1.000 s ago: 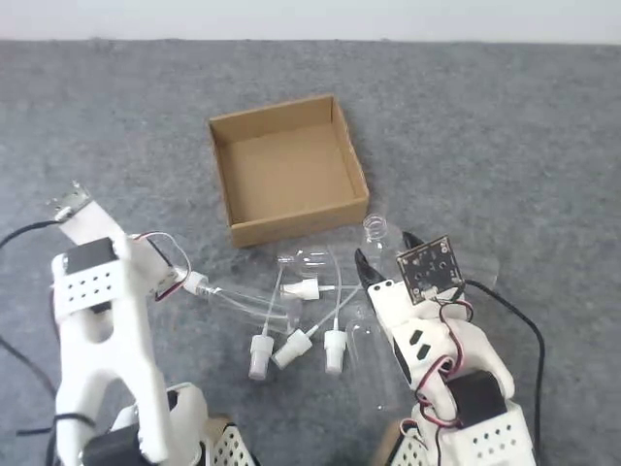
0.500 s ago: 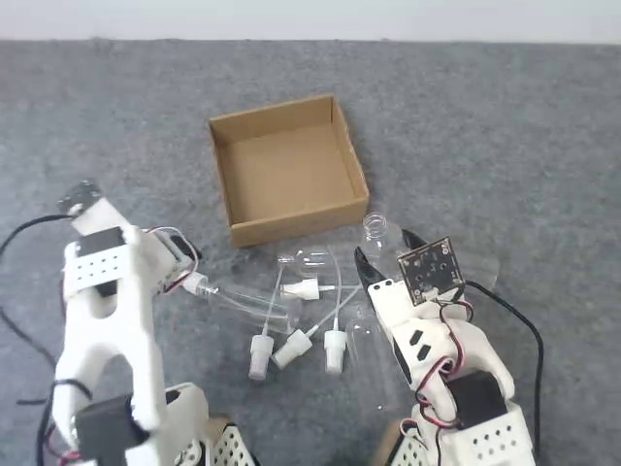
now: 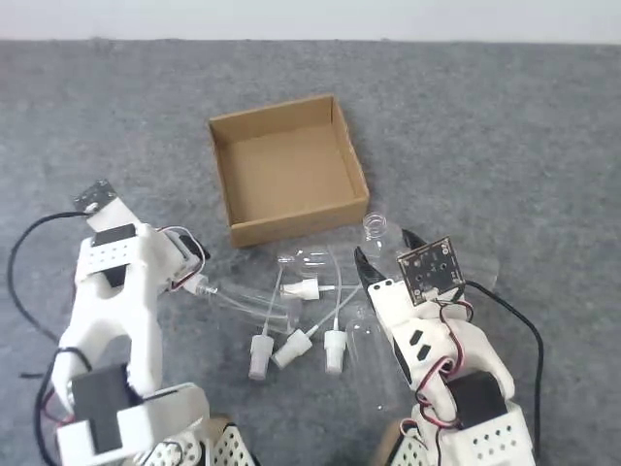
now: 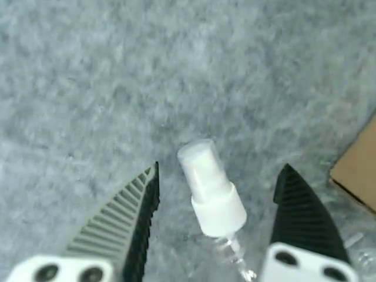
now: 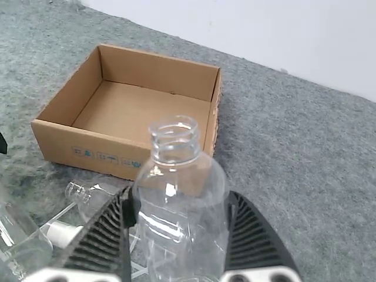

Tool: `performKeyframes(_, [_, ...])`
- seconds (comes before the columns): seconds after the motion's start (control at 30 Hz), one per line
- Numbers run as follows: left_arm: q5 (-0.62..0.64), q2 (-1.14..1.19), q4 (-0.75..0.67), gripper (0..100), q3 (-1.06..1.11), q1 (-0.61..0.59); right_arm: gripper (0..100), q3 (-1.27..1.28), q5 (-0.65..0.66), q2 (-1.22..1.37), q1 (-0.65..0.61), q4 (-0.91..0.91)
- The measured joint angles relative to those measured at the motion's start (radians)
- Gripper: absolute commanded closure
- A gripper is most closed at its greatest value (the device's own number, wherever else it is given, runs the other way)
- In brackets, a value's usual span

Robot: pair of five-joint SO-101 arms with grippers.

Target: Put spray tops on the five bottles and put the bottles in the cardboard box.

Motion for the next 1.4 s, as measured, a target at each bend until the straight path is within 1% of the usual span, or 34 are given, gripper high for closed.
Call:
performKeyframes(0.07, [0.0, 0.008, -0.014, 71, 0.0, 0.0, 99.3, 0.0, 0.0, 0.0, 0.0, 0.0])
performKeyframes(0.13, [0.0, 0.028, -0.028, 74, 0.0, 0.0, 99.3, 0.0, 0.0, 0.0, 0.0, 0.0])
performKeyframes(0.3, [0.0, 0.087, -0.057, 87, -0.002, 0.046, 99.3, 0.0, 0.0, 0.0, 0.0, 0.0])
performKeyframes(0.43, [0.005, 0.117, -0.058, 98, -0.044, 0.058, 99.3, 0.0, 0.0, 0.0, 0.0, 0.0])
performKeyframes(0.47, [0.005, 0.117, -0.058, 99, -0.051, 0.058, 99.3, 0.0, 0.0, 0.0, 0.0, 0.0])
performKeyframes(0.87, [0.005, 0.118, -0.058, 99, -0.057, 0.058, 99.3, 0.0, 0.0, 0.0, 0.0, 0.0])
performKeyframes(1.07, [0.005, 0.12, -0.008, 99, -0.144, 0.061, 99.3, 0.0, 0.0, 0.0, 0.0, 0.0])
performKeyframes(1.2, [0.029, 0.12, 0.081, 99, -0.244, 0.061, 99.3, 0.0, 0.0, 0.0, 0.0, 0.0])
performKeyframes(1.4, [0.055, 0.12, 0.292, 99, -0.446, 0.107, 99.3, 0.0, 0.0, 0.0, 0.0, 0.0])
